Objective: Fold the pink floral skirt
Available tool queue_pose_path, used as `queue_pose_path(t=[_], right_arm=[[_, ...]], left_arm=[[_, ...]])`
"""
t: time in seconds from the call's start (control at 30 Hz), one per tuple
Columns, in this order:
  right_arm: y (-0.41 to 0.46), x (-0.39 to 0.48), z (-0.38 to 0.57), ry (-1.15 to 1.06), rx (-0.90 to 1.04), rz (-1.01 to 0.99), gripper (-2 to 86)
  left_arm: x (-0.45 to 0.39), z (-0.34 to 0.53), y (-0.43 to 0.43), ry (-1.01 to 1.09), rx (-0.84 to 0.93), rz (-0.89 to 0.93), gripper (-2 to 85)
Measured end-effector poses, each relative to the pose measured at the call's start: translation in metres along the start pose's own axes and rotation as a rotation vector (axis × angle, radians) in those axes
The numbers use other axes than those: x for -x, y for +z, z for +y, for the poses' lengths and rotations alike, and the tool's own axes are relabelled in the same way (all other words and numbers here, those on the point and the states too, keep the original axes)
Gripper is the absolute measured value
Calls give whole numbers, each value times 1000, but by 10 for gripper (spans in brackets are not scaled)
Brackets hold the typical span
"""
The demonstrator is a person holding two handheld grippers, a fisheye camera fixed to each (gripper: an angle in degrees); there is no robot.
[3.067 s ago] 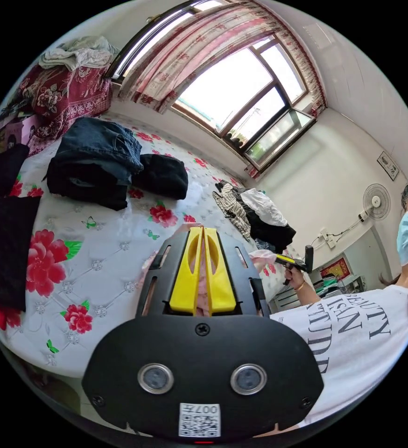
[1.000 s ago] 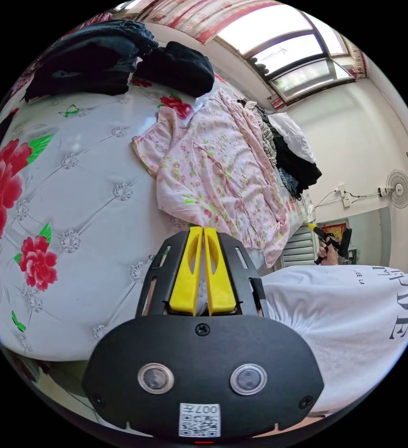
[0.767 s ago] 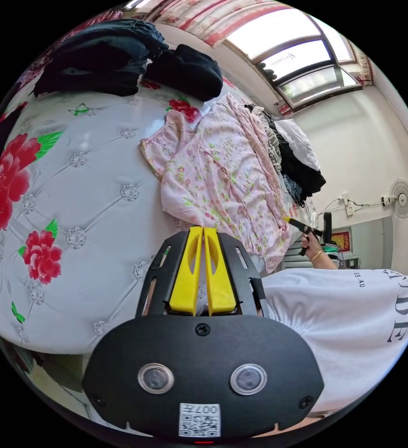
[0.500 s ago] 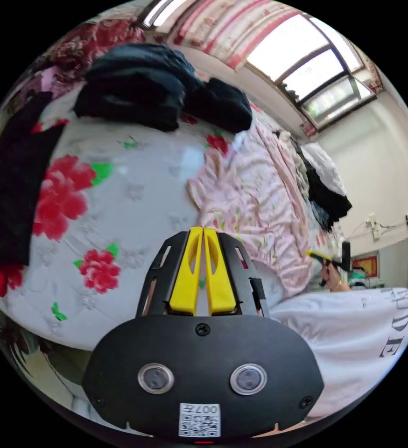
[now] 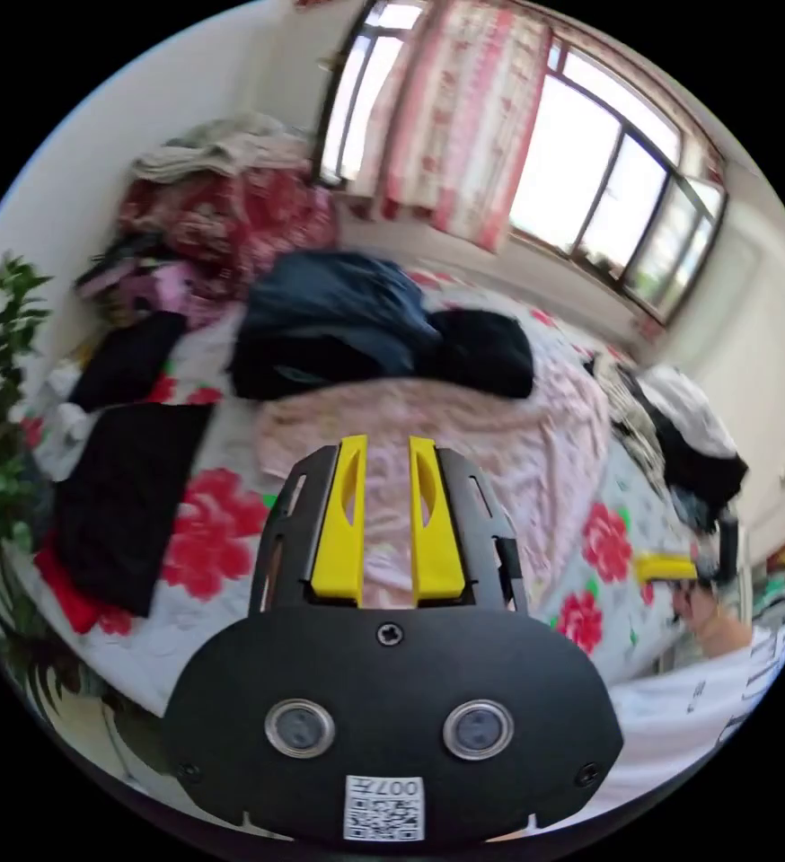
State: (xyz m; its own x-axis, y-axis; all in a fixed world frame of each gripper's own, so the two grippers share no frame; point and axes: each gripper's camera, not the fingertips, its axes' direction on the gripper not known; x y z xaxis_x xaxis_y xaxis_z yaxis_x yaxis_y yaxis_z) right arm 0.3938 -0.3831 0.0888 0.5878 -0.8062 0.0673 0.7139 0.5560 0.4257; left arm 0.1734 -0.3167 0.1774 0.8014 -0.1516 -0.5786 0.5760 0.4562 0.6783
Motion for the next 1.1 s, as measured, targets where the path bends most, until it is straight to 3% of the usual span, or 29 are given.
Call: queue_pose_path(t=[0.1, 0.2, 0.27, 0.3, 0.37, 0.47, 0.5, 0.63, 0.77, 0.83, 0.9, 1.0, 1.1], right_arm=[[-23, -69, -31, 136, -28, 101, 76], [-28, -114, -82, 152, -15, 196, 84], [-22, -137, -114, 158, 7, 222, 84], [-17, -154, -133, 186, 21, 232, 83], [-6, -176, -157, 210, 32, 234, 77], [31, -202, -175, 257, 163, 261, 50], [27, -192, -172, 205, 35, 344, 24], [47, -167, -158, 111, 52, 206, 3], [93, -65, -107, -205, 235, -90, -2], [121, -6, -76, -348, 362, -296, -2], [147, 64, -45, -492, 500, -573, -2], [146, 93, -37, -626, 561, -544, 1], [108, 55, -55, -528, 405, -469, 12]], left_arm=[[-104, 38, 86, 159, 237, 234, 101], [-202, 76, 161, 281, 454, 357, 117], [-244, 97, 195, 346, 557, 333, 109], [-263, 110, 215, 370, 643, 270, 39], [-276, 117, 207, 424, 552, 153, -1], [-284, 133, 201, 537, 583, 158, -8], [-279, 137, 195, 540, 601, 148, -9], [-240, 151, 171, 459, 657, 74, -9], [-142, 178, 124, 418, 720, -324, -8], [-72, 185, 99, 268, 755, -482, -5], [21, 188, 50, -108, 766, -531, 9], [62, 195, -35, -361, 565, -540, 46], [36, 209, -92, -397, 383, -496, 57]])
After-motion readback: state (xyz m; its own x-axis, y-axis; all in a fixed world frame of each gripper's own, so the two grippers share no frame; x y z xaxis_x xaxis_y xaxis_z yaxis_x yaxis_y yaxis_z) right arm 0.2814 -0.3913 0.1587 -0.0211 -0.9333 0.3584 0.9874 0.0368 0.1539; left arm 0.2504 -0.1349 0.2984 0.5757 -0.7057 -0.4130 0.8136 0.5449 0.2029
